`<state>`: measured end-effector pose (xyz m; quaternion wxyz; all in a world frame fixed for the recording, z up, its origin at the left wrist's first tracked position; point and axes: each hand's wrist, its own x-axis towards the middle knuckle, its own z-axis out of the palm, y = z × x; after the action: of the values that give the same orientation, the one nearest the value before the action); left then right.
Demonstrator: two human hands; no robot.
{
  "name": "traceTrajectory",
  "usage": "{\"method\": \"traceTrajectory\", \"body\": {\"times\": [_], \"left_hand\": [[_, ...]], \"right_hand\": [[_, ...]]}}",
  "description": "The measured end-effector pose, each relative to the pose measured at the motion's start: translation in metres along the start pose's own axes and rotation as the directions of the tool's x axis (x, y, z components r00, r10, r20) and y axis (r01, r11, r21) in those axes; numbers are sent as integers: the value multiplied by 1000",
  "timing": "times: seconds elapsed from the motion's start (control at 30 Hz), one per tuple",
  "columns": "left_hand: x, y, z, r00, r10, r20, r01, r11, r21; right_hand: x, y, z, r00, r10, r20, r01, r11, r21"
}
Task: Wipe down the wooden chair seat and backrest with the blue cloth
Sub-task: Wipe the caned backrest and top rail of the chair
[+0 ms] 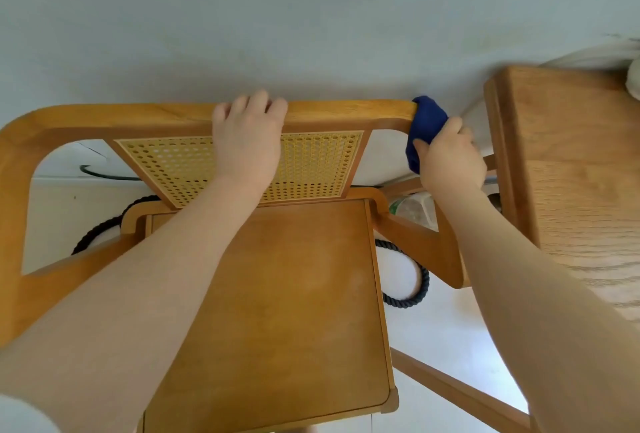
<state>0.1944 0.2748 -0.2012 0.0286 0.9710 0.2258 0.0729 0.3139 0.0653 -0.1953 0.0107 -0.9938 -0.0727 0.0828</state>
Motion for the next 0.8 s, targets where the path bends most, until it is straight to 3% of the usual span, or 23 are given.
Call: {"method": "traceTrajectory", "body": {"times": [0.23, 0.47, 0.8], "left_hand": [[-7, 4, -7, 999, -13, 37, 13, 1000, 9], [-1, 9, -18, 989, -28, 146, 32, 999, -25], [-95, -3, -14, 898, 164, 408, -148, 986, -72]], "right_hand": [[-19, 13, -3, 999, -1, 42, -2, 997, 72], [-69, 32, 1, 993, 104, 50, -109, 989, 96], [-143, 53, 19, 962, 272, -19, -269, 959, 86]]}}
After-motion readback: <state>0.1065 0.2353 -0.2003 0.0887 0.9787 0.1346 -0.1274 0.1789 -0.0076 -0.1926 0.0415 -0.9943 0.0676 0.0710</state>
